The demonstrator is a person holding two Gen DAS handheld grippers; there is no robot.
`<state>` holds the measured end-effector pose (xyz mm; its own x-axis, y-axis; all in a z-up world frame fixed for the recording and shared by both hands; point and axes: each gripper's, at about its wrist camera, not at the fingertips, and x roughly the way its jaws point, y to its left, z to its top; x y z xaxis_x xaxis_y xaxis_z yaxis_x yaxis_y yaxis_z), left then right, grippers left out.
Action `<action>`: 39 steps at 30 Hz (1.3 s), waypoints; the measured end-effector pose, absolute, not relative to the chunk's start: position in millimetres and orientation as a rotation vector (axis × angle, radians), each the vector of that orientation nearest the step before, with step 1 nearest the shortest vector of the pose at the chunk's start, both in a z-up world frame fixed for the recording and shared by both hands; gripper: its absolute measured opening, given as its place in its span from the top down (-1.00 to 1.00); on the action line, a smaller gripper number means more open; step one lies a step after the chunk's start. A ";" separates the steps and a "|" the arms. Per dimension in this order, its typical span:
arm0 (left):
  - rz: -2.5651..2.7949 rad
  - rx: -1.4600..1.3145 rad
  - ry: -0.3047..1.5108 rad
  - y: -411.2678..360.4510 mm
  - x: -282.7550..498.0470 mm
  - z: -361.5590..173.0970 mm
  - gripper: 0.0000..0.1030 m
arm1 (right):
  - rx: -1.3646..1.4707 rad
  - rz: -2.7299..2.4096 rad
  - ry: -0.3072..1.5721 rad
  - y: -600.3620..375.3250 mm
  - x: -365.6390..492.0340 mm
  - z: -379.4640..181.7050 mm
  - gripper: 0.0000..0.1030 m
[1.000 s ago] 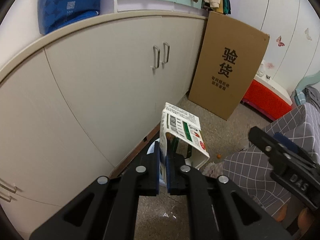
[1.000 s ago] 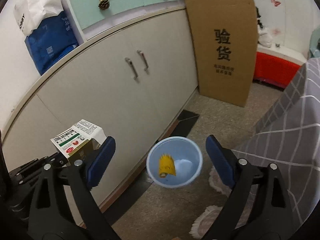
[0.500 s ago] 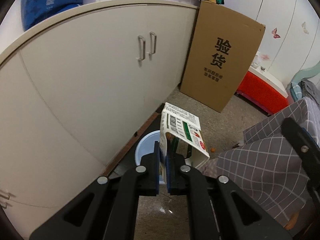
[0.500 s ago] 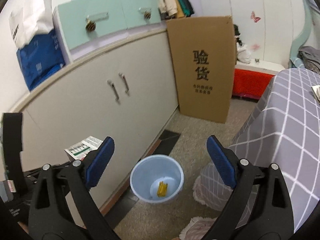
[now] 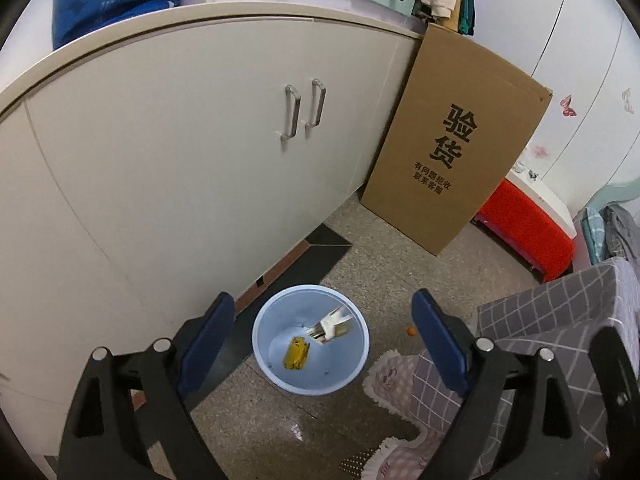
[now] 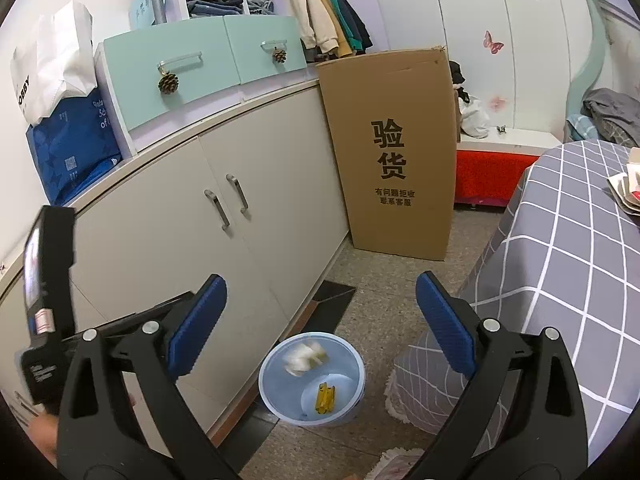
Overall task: Collect trash
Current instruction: 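Carry both items to the blue bin and open both tools to drop them, then grasp the blue toothpaste box with the left tool from the pile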
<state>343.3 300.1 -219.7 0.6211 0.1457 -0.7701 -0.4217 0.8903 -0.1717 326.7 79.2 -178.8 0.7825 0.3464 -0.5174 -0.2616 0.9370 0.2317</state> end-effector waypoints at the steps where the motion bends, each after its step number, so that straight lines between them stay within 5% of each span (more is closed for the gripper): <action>1: 0.330 -0.353 0.839 298.6 339.7 -217.4 -0.71 | 0.150 0.326 0.587 79.2 325.2 -179.1 -0.82; 20: 0.246 -0.233 0.672 209.1 246.3 -122.3 -0.71 | 0.222 0.291 0.536 6.4 253.0 -116.0 -0.84; 39: -0.244 -0.075 0.698 -37.9 245.2 -104.9 -0.71 | 0.402 -0.079 0.449 -227.7 163.2 -99.1 -0.87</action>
<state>245.2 -37.9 -104.9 0.7391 -0.2474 -0.6265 0.1976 0.9688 -0.1494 163.2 -227.7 -99.1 0.8992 0.0138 -0.4374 0.1614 0.9186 0.3606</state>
